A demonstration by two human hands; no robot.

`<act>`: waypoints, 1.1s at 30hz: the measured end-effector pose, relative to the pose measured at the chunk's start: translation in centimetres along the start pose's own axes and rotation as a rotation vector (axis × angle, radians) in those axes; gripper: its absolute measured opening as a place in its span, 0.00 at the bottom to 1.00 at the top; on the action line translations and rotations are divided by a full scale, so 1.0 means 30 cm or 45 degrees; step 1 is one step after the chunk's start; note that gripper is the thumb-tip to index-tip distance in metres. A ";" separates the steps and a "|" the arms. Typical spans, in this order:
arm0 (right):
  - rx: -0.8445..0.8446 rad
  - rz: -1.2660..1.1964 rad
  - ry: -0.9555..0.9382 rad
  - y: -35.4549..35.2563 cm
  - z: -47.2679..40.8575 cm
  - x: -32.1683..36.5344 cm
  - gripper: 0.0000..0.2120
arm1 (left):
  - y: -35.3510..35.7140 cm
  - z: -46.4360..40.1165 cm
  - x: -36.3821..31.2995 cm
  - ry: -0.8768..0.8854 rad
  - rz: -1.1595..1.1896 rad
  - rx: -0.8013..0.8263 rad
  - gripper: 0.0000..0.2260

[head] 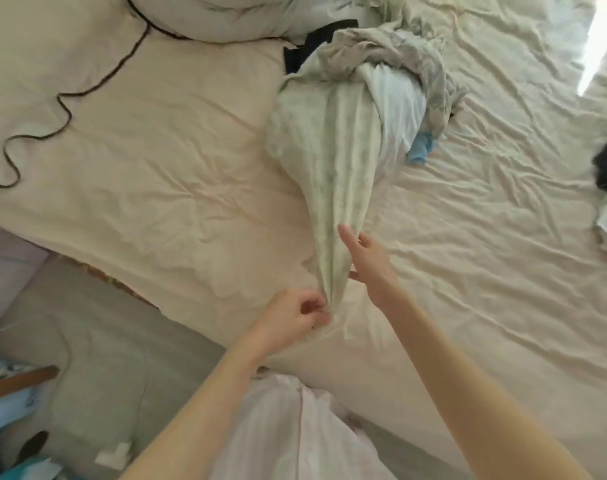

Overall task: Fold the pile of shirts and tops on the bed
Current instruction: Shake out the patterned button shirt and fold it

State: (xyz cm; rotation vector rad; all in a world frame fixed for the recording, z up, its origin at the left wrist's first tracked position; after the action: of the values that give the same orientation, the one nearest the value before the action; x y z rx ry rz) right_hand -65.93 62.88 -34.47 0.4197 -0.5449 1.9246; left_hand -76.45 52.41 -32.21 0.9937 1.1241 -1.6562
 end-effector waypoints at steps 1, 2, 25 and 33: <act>-0.056 0.040 -0.035 0.002 0.010 0.007 0.15 | 0.034 0.024 -0.003 -0.004 0.004 0.053 0.17; -0.154 0.076 -0.066 -0.005 0.021 0.008 0.11 | 0.060 0.045 -0.005 -0.001 0.024 0.097 0.18; -0.169 0.209 -0.442 -0.148 0.383 -0.012 0.11 | -0.171 -0.162 -0.288 0.046 0.387 -0.477 0.05; -0.047 -0.421 -0.031 -0.189 0.339 0.223 0.22 | -0.238 0.010 -0.569 0.497 -0.093 0.002 0.04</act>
State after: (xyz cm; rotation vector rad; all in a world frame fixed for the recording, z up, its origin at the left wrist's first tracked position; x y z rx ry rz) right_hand -62.92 64.35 -21.47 0.4779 -0.4925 1.5918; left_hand -78.18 57.39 -14.48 1.3295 1.4269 -1.5577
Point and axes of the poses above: each hand's wrist, its own z-axis away from the middle knuckle, its own y-axis out of the palm, x = y × z, the point moved 7 cm from there along -z, towards the middle knuckle, and after that the axes turned 15 degrees about y, right-handed, at the moved point
